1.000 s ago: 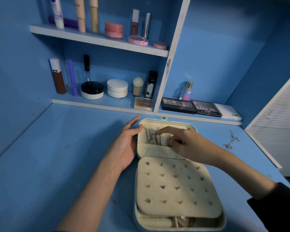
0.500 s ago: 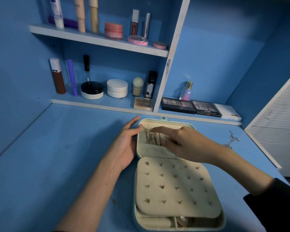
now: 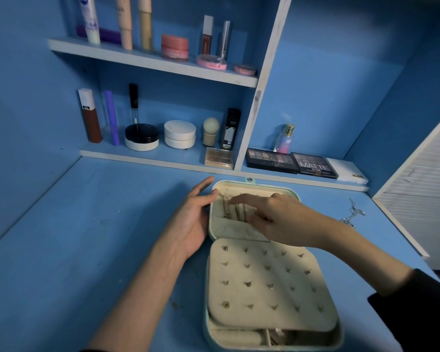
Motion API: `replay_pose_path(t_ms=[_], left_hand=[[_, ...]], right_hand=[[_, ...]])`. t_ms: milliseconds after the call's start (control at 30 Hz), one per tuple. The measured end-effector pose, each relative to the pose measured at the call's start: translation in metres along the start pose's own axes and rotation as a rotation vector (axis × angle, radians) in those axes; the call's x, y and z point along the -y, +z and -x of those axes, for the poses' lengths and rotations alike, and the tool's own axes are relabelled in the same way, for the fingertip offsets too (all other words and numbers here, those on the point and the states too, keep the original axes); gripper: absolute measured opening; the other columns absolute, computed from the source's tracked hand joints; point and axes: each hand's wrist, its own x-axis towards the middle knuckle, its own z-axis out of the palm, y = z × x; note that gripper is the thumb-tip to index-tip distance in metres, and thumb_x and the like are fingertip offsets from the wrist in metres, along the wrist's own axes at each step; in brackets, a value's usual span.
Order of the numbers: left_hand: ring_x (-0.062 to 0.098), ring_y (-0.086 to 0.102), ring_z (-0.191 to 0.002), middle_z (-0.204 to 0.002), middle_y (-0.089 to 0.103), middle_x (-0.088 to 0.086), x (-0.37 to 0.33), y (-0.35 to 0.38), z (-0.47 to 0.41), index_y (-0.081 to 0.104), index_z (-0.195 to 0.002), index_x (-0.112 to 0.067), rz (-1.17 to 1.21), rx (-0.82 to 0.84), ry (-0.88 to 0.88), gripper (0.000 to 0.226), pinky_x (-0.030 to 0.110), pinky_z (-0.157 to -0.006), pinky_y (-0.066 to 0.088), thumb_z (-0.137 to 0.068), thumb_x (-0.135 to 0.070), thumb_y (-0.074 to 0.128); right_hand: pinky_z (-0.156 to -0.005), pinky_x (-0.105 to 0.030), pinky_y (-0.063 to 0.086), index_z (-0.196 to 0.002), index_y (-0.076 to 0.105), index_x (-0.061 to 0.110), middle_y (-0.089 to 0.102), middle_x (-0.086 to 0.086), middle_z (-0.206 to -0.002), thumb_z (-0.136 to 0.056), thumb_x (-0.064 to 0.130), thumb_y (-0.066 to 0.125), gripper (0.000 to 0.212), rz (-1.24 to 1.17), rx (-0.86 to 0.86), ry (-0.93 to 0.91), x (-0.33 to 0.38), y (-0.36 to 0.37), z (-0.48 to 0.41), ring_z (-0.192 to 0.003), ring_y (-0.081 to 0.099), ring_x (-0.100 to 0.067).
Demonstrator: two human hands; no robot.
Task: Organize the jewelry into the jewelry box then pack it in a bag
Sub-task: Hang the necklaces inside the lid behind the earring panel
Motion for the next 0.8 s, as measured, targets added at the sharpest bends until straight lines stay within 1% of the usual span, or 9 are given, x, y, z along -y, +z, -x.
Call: replay_pose_path(t_ms=[167, 300, 367, 500, 567, 633, 667, 733, 800], left_hand=[[0.019, 0.062, -0.080, -0.090, 0.067, 0.007, -0.0002, -0.0005, -0.0004, 0.050, -0.132, -0.023, -0.004, 0.003, -0.006, 0.042, 0.033, -0.064, 0.053, -0.094, -0.005, 0.048], [0.020, 0.061, -0.083, -0.091, 0.067, 0.007, 0.0000, -0.0001, -0.0001, 0.050, -0.132, -0.022, 0.000, 0.007, -0.002, 0.042, 0.034, -0.067, 0.052, -0.093, -0.005, 0.048], [0.020, 0.061, -0.083, -0.092, 0.067, 0.007, -0.0001, 0.0003, 0.0003, 0.050, -0.132, -0.023, 0.000, 0.007, -0.001, 0.042, 0.033, -0.067, 0.052, -0.093, -0.005, 0.048], [0.019, 0.061, -0.081, -0.090, 0.067, 0.006, 0.0000, 0.0000, 0.0006, 0.051, -0.131, -0.023, -0.002, 0.007, -0.004, 0.042, 0.033, -0.066, 0.052, -0.094, -0.005, 0.047], [0.019, 0.062, -0.081, -0.091, 0.067, 0.006, 0.0000, 0.0000, 0.0001, 0.050, -0.132, -0.023, 0.000, 0.007, -0.003, 0.042, 0.034, -0.067, 0.052, -0.094, -0.004, 0.047], [0.020, 0.061, -0.082, -0.091, 0.067, 0.007, 0.0000, 0.0006, -0.0001, 0.050, -0.132, -0.022, 0.003, 0.006, -0.002, 0.042, 0.034, -0.069, 0.052, -0.094, -0.004, 0.047], [0.020, 0.061, -0.082, -0.091, 0.067, 0.007, -0.0001, 0.0008, -0.0001, 0.050, -0.132, -0.022, 0.005, 0.004, -0.001, 0.042, 0.034, -0.069, 0.051, -0.094, -0.004, 0.047], [0.020, 0.062, -0.083, -0.092, 0.068, 0.008, 0.0000, 0.0006, 0.0005, 0.051, -0.132, -0.022, 0.006, 0.005, 0.005, 0.042, 0.033, -0.068, 0.052, -0.094, -0.004, 0.047], [0.020, 0.063, -0.084, -0.094, 0.068, 0.008, 0.0001, 0.0003, 0.0010, 0.051, -0.132, -0.022, 0.003, 0.004, 0.008, 0.042, 0.032, -0.068, 0.052, -0.094, -0.004, 0.047]], right_hand=[[-0.071, -0.028, 0.037, -0.119, 0.057, 0.034, 0.037, 0.024, -0.058, -0.095, 0.014, 0.040, 0.036, -0.013, 0.033, -0.029, 0.0007, -0.0021, 0.0002, -0.058, 0.039, 0.003], [-0.064, -0.026, 0.031, -0.130, 0.046, 0.035, 0.033, 0.021, -0.058, -0.096, 0.014, 0.040, 0.040, -0.010, 0.027, -0.019, 0.0005, -0.0024, 0.0002, -0.056, 0.036, 0.004], [-0.065, -0.026, 0.030, -0.134, 0.044, 0.037, 0.030, 0.023, -0.059, -0.096, 0.014, 0.039, 0.044, 0.006, 0.038, -0.017, 0.0020, -0.0029, -0.0010, -0.056, 0.033, 0.006], [-0.072, -0.029, 0.036, -0.126, 0.052, 0.037, 0.035, 0.025, -0.061, -0.094, 0.011, 0.039, 0.043, -0.003, 0.088, -0.012, 0.0039, -0.0047, -0.0029, -0.061, 0.037, 0.004], [-0.076, -0.030, 0.040, -0.123, 0.054, 0.037, 0.042, 0.024, -0.067, -0.093, 0.010, 0.040, 0.041, -0.026, 0.116, -0.008, 0.0031, -0.0053, -0.0038, -0.066, 0.042, -0.001], [-0.078, -0.032, 0.042, -0.123, 0.051, 0.037, 0.053, 0.016, -0.077, -0.093, 0.010, 0.040, 0.042, -0.029, 0.135, -0.008, 0.0016, -0.0053, -0.0048, -0.074, 0.047, -0.011], [-0.076, -0.032, 0.041, -0.126, 0.048, 0.037, 0.054, 0.012, -0.076, -0.093, 0.010, 0.040, 0.043, -0.024, 0.135, -0.004, 0.0009, -0.0047, -0.0053, -0.075, 0.046, -0.013], [-0.070, -0.029, 0.035, -0.131, 0.040, 0.035, 0.046, 0.012, -0.066, -0.093, 0.011, 0.040, 0.045, -0.019, 0.127, 0.010, 0.0001, -0.0034, -0.0057, -0.067, 0.043, -0.007], [-0.067, -0.028, 0.031, -0.133, 0.036, 0.034, 0.040, 0.012, -0.063, -0.094, 0.011, 0.040, 0.046, -0.022, 0.125, 0.018, 0.0001, -0.0026, -0.0063, -0.063, 0.040, -0.001]])
